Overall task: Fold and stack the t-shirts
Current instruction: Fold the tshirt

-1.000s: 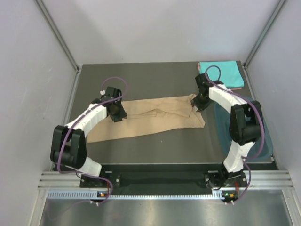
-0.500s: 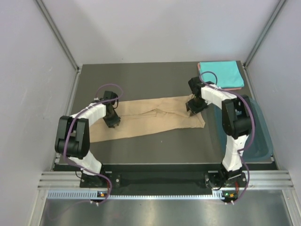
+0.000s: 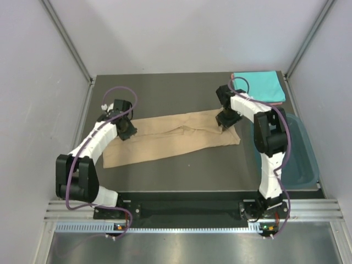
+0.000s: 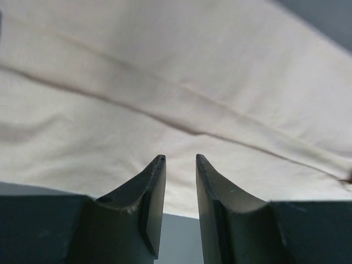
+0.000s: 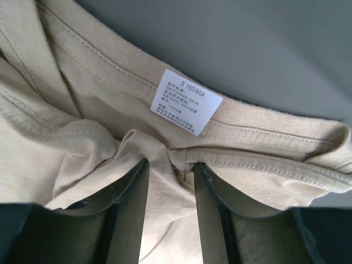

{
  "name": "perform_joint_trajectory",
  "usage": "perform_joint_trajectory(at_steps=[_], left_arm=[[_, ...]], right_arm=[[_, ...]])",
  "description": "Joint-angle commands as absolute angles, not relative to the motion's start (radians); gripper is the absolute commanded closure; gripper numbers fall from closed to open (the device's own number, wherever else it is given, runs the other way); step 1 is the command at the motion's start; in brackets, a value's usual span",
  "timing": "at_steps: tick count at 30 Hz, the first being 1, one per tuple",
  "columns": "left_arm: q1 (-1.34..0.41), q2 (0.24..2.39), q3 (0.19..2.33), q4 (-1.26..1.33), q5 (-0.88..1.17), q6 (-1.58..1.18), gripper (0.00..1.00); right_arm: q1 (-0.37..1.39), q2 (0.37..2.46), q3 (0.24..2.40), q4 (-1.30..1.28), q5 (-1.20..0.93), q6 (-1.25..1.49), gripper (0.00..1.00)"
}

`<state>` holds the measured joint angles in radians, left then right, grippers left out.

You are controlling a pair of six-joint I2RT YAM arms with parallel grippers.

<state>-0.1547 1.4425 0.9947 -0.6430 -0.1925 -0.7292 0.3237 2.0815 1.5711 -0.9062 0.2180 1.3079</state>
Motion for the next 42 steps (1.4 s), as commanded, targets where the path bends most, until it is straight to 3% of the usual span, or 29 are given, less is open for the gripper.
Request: perform_joint_trajectory(at_steps=[1,7,15,30,34,42], left_arm=[[-0.147,1.448,1.092,-0.678,-0.239,-0.69,0.66],[-0.12,1.515,1.115,-0.667,-0.225,-0.686,0.66],[-0.107,1.557,1.141,-0.69,-0.23,-0.68,0.67],[-0.169,1.359,0.899,-0.628,0.13,-0.555,0.66],[-0.253,1.295,0.862,-0.629,0.114,-0.522,0.67],[-0.489,1.244,0.87,-0.65,0.009,-0.483,0.67]], right_arm=[[0.316,2.152,1.644,-0.824,0.325,1.267,0.61],[0.31,2.232,1.77,-0.787,0.373,1.145,0.62],[0.291,2.295,1.85,-0.542,0.319,0.95,0.62],[0.259,2.497,2.157,-0.253,0.042,0.624,0.6],[0.259,2.468,2.169,-0.216,-0.027,0.575,0.55],[0.226,2.228,1.958,-0.097,-0.103,0.667,0.5]])
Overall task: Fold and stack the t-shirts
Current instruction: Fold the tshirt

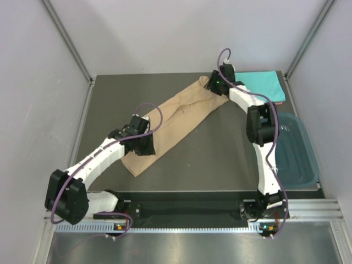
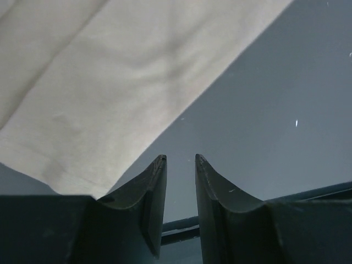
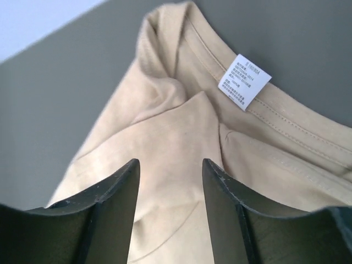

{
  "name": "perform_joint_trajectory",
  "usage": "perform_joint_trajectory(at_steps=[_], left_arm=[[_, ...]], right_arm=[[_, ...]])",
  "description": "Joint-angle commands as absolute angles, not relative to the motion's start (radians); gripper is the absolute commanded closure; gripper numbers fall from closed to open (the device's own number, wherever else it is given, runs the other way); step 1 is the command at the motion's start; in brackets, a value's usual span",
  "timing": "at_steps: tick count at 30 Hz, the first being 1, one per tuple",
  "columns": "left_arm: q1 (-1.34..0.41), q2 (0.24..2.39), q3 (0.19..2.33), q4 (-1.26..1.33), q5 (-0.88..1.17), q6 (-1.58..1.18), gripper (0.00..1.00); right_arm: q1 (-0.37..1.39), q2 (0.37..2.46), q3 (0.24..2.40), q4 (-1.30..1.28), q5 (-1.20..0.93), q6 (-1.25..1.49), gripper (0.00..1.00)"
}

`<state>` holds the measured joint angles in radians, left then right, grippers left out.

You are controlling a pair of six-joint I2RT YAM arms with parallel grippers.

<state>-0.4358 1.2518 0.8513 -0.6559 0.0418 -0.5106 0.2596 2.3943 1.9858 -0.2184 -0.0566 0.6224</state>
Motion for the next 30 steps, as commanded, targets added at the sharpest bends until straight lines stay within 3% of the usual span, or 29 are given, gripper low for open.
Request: perform_joint_trajectory(at_steps=[1,13,30], left_arm=[[-0.535,1.252,0.873,-0.66,-0.049,-0.486,0.67],[-0.808,1.336,0.865,-0.699,-0.236,-0.543,0.65],[-0.884,1.517,0.905,-0.745,-0.42,-0.586,0.63]], right_arm=[[0.218,2.192,1.922,-0.089,-0.098,0.684,0.49],[0.179,2.115,1.781,-0.291,0.043,0.791,0.52],[0.169,2.201,1.732,-0.31,0.103,0.831,0.54]])
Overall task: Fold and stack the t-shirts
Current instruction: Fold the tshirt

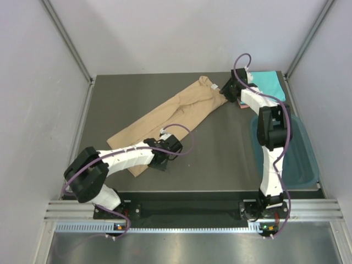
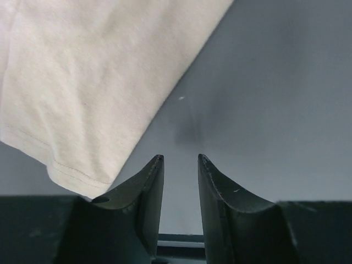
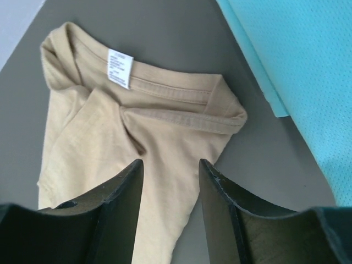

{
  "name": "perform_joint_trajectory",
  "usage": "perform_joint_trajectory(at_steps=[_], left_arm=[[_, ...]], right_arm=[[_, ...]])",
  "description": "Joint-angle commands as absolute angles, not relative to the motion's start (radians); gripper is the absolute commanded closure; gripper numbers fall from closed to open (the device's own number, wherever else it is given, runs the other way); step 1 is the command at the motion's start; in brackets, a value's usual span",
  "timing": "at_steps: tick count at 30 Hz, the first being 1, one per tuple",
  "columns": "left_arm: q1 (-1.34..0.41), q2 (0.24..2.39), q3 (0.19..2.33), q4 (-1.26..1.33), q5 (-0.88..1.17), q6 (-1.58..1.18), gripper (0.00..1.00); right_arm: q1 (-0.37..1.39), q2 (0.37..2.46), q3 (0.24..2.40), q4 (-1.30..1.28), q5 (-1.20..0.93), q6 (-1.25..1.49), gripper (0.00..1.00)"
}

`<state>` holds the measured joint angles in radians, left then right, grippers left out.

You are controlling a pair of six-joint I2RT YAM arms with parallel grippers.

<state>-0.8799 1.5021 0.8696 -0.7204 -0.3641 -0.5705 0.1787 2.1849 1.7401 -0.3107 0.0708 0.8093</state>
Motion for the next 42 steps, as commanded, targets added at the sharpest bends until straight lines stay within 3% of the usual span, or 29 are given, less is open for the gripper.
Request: perform_joint_trajectory(at_steps=[1,15,18,23,32,38,42], left_arm=[[-0.884,1.526,0.908,-0.749,-0.437,-0.589,0.63],[-0.885,1.634,0.934,-0.784,-0.518,-0.624,0.69],[-0.885,1.647,0.942,-0.788,-0.52,-0.626,0.75],[-0.887,1.661,0.946,-0.792,-0.512,-0.623,1.0],[-0.888,1.644,0.939,-0.802,-0.462,-0.643,1.0],[-0.89,1.632,0.933,-0.808,-0.448,-0.653,1.0],[-0.903,1.638,0.949,-0.801,-0.404,-0.666,1.0]], right_arm=[[0.169,2.204,1.736,-0.31,0.112,0.833,0.55],[0.169,2.273,1.753,-0.34,0.166,0.85,0.56],[0.169,2.29,1.773,-0.356,0.178,0.842,0.56],[0.167,2.318,1.81,-0.36,0.218,0.819,0.57],[0.166,2.355,1.861,-0.359,0.258,0.769,0.57],[0.164,2.368,1.881,-0.338,0.261,0.73,0.65],[0.161,2.393,1.914,-0.33,0.259,0.706,0.83]])
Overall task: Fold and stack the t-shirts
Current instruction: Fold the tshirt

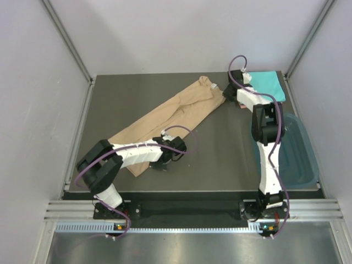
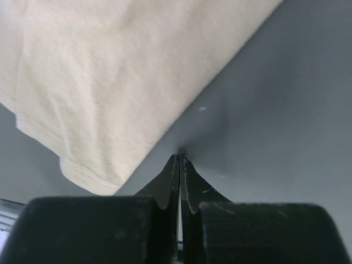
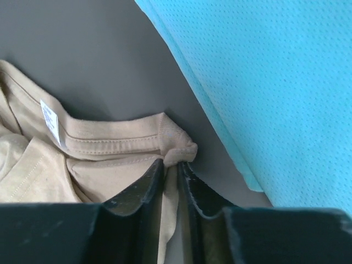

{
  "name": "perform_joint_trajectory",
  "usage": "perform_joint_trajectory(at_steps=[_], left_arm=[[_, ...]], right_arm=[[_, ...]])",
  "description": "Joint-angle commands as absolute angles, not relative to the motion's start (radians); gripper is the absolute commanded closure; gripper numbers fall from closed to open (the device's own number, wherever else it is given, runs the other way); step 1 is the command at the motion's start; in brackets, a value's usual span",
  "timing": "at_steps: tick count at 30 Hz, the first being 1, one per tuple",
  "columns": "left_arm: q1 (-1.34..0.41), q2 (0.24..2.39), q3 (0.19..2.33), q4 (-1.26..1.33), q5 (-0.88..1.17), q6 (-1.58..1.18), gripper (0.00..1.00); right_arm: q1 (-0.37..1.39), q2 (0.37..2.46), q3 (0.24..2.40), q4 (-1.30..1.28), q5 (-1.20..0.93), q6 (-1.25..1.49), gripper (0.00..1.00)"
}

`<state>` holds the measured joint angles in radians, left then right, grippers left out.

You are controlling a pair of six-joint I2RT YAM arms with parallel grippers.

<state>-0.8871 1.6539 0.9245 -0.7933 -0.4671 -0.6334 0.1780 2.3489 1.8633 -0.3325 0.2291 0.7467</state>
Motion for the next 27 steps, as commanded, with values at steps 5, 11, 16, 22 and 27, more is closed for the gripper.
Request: perform_joint_trajectory(at_steps=[5,11,16,22,27], left_arm=[[-0.929,1.651,1.008,-0.804,-0.344,-0.729,1.0],[-0.956,1.727,1.1,-0.848,-0.292,-0.799,1.0],[-0.963,1.802,1.15,-0.83,-0.233,-0.828,1.0],[-0.985,1.832,1.232,-0.841,-0.176,-0.838,1.0],[-0.941,1.78,1.36,-0.955,-0.282,-0.732,0.92]], right_arm=[[0.15,2.434,1.956,-0.324,0.25,0.673,0.86],[0.135,2.474,2.032,-0.279,0.209,0.608,0.87],[0.126,2.525,2.138,-0.232,0.138,0.543,0.86],[0.114,2.559,2.204,-0.206,0.072,0.517,0.79],[0.113,2.488,2.166,-0.256,0.058,0.558,0.63]])
